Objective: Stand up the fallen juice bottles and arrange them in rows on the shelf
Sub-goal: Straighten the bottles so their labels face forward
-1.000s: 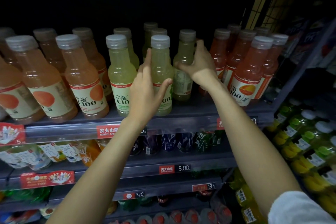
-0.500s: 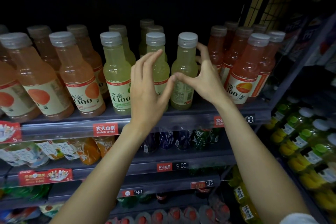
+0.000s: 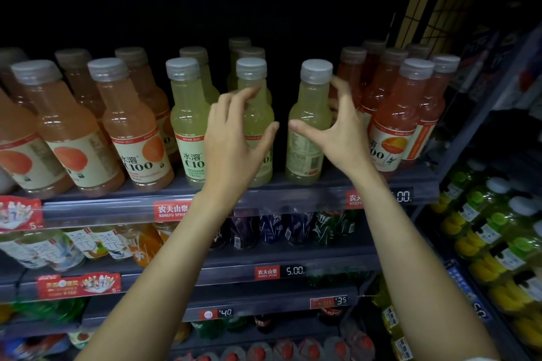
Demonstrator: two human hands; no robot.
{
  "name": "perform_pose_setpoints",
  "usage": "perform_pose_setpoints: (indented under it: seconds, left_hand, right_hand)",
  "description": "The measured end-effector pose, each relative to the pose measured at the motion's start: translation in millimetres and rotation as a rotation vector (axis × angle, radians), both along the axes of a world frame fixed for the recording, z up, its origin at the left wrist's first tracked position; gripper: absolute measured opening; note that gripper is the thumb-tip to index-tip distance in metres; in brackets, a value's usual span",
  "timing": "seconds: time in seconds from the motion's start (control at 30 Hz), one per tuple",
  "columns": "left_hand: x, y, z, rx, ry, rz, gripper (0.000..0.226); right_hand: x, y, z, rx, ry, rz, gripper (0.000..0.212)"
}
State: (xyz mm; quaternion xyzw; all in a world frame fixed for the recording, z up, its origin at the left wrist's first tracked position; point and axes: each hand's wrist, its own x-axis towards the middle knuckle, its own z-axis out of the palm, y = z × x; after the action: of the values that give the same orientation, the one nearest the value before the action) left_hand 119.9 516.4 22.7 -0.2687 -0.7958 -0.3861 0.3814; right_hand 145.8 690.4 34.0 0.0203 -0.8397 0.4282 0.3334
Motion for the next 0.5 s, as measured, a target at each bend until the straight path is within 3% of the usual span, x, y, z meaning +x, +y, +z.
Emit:
perform_pose_setpoints:
  seconds: [0.1,0.33,0.5]
  left_hand:
    - [-5.7,-2.9,-5.1,-0.011,0.034,0.100,0.058]
    - [-5.2,-0.4,-11.2,-0.043,-0.118,0.117,0.086]
    - [-4.1,3.0,-16.1,-0.049,-0.204,0.115,0.092]
  right_hand:
    - [-6.1,10.9,0.1,0.032,-0.025,-0.086,0.081]
    - [-4.7,11.5,1.3,0.234,-0.018,-0.274,0.090]
    - [-7.4,11.4,-8.7,0.156,-0.032,-0.181,0.102]
